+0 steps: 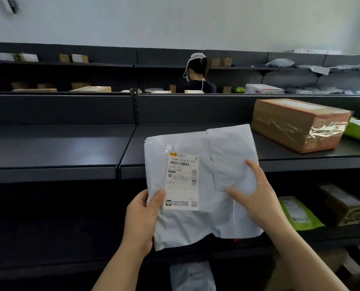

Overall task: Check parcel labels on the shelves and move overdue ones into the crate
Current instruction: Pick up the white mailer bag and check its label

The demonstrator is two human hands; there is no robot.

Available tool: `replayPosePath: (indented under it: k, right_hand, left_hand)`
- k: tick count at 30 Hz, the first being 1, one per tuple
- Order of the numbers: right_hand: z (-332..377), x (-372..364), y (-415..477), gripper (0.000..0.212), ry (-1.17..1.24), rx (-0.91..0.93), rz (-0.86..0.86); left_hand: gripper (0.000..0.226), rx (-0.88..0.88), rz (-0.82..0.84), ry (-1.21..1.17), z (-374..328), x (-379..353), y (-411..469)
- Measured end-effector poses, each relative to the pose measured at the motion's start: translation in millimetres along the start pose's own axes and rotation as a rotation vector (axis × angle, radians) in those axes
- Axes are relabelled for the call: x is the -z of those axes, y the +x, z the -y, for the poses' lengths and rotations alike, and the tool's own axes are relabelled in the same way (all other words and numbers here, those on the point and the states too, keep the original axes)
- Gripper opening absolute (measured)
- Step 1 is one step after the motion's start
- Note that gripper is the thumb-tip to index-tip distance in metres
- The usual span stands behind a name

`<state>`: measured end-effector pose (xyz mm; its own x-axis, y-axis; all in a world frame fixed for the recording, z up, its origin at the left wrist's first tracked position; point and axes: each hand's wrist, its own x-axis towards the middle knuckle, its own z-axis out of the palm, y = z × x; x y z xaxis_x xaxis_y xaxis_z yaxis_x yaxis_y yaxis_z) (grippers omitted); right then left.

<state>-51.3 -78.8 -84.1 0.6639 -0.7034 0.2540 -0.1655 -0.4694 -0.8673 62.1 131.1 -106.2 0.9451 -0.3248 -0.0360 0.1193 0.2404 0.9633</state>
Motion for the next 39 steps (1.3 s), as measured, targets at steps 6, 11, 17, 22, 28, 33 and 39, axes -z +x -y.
replayPosePath:
  k: [6,11,17,22,28,33,39]
  right_hand:
    - [-5.1,2.4,1.1,0.084,0.021,0.033,-0.020]
    - [-6.6,2.7,5.3,0.082,0.008,0.048,-0.030]
    - [14.7,13.9,16.8,0.081,-0.127,0.137,-0.059]
    - [50.8,26.3,64.9,0.074,-0.196,0.187,-0.021]
    - [72.9,18.3,134.1,0.071,-0.232,0.172,0.064]
    - [67.8,-0.1,175.7,0.070,-0.278,0.117,0.141]
    - [48.6,-15.9,205.5,0.064,-0.368,0.019,0.213]
  left_hand:
    - [0.017,-0.015,0.012,-0.008,2.9,3.8,-0.2]
    - [0.017,-0.037,0.008,0.017,2.0,2.6,0.2]
    - [0.015,-0.184,0.031,0.085,-28.4,-9.8,3.9]
    - [0.009,-0.260,0.036,0.147,-77.4,-27.1,41.3]
    - [0.011,-0.216,0.000,0.313,-104.7,-42.8,110.5]
    - [0.005,-0.193,-0.072,0.412,-103.2,-48.7,149.2]
    - [0.007,-0.151,-0.142,0.674,-93.7,-46.6,181.4]
